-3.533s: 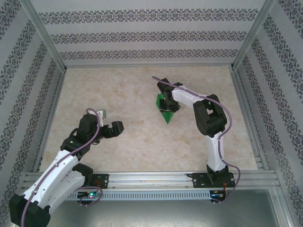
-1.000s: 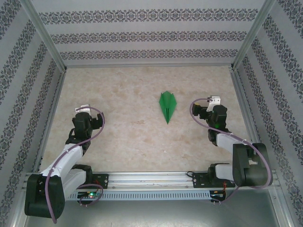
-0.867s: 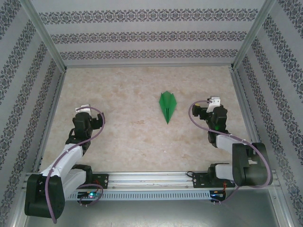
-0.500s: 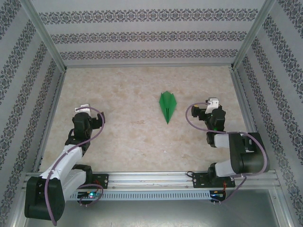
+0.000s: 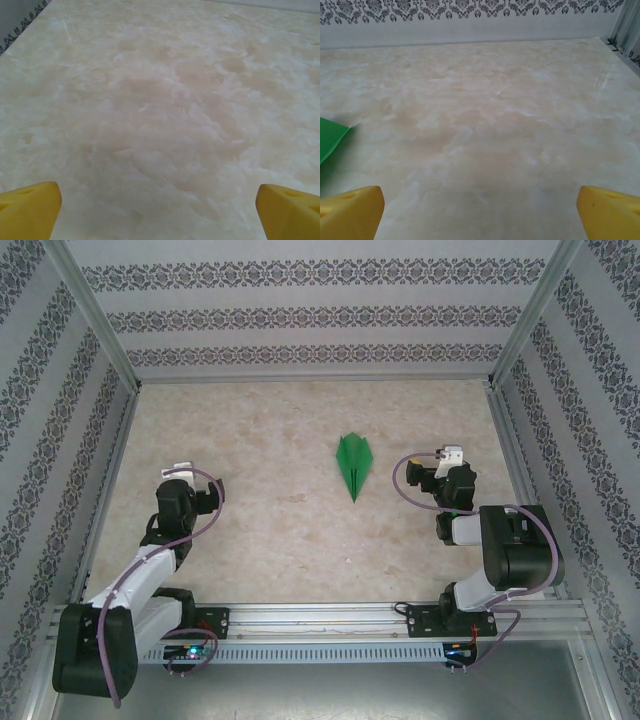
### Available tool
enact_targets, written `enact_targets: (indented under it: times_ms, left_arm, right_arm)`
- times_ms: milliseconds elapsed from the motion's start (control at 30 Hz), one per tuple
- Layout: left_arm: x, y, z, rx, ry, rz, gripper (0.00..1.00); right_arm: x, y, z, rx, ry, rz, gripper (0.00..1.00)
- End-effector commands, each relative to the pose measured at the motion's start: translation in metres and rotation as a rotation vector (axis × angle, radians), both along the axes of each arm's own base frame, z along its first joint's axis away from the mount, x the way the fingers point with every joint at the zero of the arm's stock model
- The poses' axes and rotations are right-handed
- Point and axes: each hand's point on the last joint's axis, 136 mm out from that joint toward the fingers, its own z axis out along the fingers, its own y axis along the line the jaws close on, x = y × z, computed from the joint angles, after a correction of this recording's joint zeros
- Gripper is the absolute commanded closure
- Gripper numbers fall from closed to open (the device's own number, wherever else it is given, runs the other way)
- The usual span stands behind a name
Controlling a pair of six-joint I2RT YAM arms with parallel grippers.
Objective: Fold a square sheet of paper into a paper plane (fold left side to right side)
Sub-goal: Reset both arms
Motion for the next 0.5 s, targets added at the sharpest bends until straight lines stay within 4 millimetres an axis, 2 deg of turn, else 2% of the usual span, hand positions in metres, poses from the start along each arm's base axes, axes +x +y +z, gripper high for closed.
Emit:
enact_targets:
  times_ms: [0, 33, 267, 467]
  left_arm:
    - [0.018, -0.003, 0.013, 0.029, -0.104, -0.056, 0.01]
    - [0.021, -0.005, 0.012, 0.028, -0.113, -0.064, 0.01]
    - [0.049, -0.013, 0.012, -0.029, -0.197, -0.098, 0.0]
    - [0.066, -0.028, 0.003, -0.044, -0.108, -0.194, 0.0]
  right_arm:
    - [0.004, 0.0, 0.007, 0.001, -0.017, -0.011, 0.02]
    - [0.011, 0.0, 0.016, -0.001, -0.041, -0.011, 0.02]
    - [0.012, 0.0, 0.017, -0.003, -0.043, -0.011, 0.02]
    - [0.012, 0.0, 0.017, -0.005, -0.042, -0.011, 0.02]
